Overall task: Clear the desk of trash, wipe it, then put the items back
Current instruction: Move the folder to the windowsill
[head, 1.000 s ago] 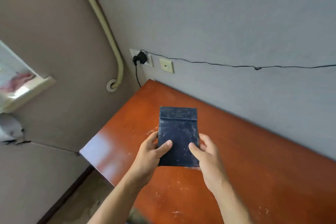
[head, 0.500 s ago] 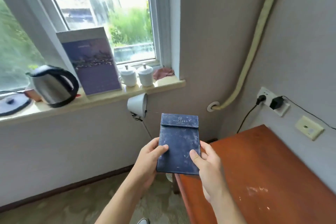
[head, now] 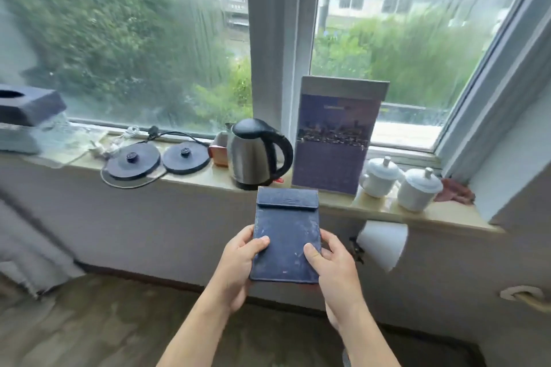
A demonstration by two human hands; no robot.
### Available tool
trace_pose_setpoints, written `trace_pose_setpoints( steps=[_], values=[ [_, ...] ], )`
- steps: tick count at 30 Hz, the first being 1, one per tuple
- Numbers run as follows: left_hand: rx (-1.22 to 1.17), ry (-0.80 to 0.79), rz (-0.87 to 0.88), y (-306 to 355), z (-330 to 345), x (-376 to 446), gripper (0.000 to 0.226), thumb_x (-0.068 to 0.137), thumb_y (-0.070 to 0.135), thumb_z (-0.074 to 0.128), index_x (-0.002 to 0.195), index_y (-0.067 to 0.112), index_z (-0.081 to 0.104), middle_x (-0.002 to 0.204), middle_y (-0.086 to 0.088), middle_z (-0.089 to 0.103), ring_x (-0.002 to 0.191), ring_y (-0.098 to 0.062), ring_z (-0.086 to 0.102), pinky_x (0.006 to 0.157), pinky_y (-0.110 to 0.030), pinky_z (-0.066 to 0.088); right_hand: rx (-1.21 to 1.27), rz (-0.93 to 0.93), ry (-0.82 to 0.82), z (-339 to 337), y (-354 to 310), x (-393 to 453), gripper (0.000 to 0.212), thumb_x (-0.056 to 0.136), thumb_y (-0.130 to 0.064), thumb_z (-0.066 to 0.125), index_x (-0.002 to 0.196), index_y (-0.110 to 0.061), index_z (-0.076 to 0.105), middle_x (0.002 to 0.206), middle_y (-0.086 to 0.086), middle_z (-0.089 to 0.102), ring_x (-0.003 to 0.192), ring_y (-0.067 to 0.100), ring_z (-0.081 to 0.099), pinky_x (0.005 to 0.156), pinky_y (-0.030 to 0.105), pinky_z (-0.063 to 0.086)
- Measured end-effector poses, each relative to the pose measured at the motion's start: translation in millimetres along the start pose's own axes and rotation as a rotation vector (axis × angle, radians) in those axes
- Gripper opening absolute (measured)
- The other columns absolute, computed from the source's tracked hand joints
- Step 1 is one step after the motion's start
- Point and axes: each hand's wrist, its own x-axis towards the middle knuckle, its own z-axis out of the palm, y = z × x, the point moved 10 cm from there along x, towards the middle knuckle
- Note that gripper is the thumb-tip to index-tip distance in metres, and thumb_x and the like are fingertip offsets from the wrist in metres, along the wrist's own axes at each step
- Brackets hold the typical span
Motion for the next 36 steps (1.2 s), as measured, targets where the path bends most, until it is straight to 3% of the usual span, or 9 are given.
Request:
trace_pose_setpoints(
  steps=[3, 8, 12, 18, 26, 33, 36],
  values=[
    [-0.034, 0.106, 0.019, 10.1, -50.5, 5.1, 0.022, 0.104, 0.019, 0.056, 0.123, 0.015, 0.064, 0.116, -0.005, 0.076, 0.105, -0.025, 0.074, 0.087, -0.043, 0.059, -0.021, 0.023, -0.093, 52.3, -3.2, 17.8, 0.025, 0.103, -0.019, 0.062, 0.127, -0.026, 0.059, 0.114, -0.005, 0.075, 0.099, 0.012, 0.074, 0.078, 0.032, 0.062],
    [-0.089, 0.302, 0.015, 8.2, -125.3, -0.6, 0.024, 0.103, 0.016, 0.057, 0.124, 0.012, 0.065, 0.118, -0.011, 0.075, 0.114, -0.037, 0.069, 0.105, -0.061, 0.049, -0.066, 0.105, -0.284, 127.7, 5.2, 30.9, 0.024, 0.103, -0.020, 0.059, 0.123, -0.033, 0.059, 0.103, -0.003, 0.078, 0.085, 0.015, 0.073, 0.054, 0.029, 0.053],
    [-0.031, 0.430, 0.049, 23.3, -173.7, -10.4, 0.021, 0.104, 0.014, 0.058, 0.123, 0.011, 0.066, 0.118, -0.009, 0.075, 0.112, -0.033, 0.071, 0.104, -0.061, 0.051, -0.114, 0.128, -0.421, 179.0, 7.8, 41.2, 0.025, 0.103, -0.018, 0.058, 0.121, -0.035, 0.060, 0.095, -0.006, 0.078, 0.078, 0.010, 0.073, 0.053, 0.029, 0.053],
    [0.058, 0.582, 0.086, 49.1, -236.0, -19.6, 0.020, 0.103, 0.017, 0.062, 0.122, 0.015, 0.066, 0.114, -0.003, 0.077, 0.108, -0.025, 0.074, 0.097, -0.055, 0.057, -0.187, 0.107, -0.579, 256.0, 3.5, 52.2, 0.030, 0.103, -0.019, 0.058, 0.128, -0.034, 0.057, 0.094, -0.008, 0.078, 0.085, 0.012, 0.075, 0.057, 0.029, 0.055],
    [0.004, 0.626, 0.111, 77.4, -350.8, 25.0, 0.019, 0.104, 0.011, 0.059, 0.122, 0.014, 0.066, 0.112, -0.003, 0.078, 0.105, -0.025, 0.075, 0.094, -0.050, 0.059, -0.240, 0.068, -0.654, 379.3, -5.0, 90.3, 0.026, 0.102, -0.013, 0.059, 0.118, -0.033, 0.062, 0.077, -0.005, 0.075, 0.062, 0.010, 0.068, 0.061, 0.038, 0.056],
    [0.033, 0.607, 0.156, 149.4, -506.7, 80.8, 0.022, 0.103, 0.008, 0.060, 0.122, 0.017, 0.066, 0.108, 0.002, 0.079, 0.101, -0.019, 0.076, 0.081, -0.033, 0.061, -0.205, 0.061, -0.588, 542.8, -14.5, 130.8, 0.026, 0.100, -0.011, 0.062, 0.115, -0.031, 0.064, 0.083, -0.001, 0.074, 0.068, 0.013, 0.071, 0.056, 0.035, 0.059],
    [0.068, 0.572, 0.168, 190.5, -562.4, 100.5, 0.021, 0.103, 0.007, 0.059, 0.120, 0.018, 0.065, 0.106, 0.001, 0.080, 0.099, -0.019, 0.076, 0.078, -0.030, 0.061, -0.193, 0.046, -0.598, 610.4, -30.5, 144.2, 0.025, 0.100, -0.009, 0.062, 0.112, -0.031, 0.063, 0.073, -0.008, 0.072, 0.062, 0.009, 0.068, 0.054, 0.035, 0.060]
  ],
)
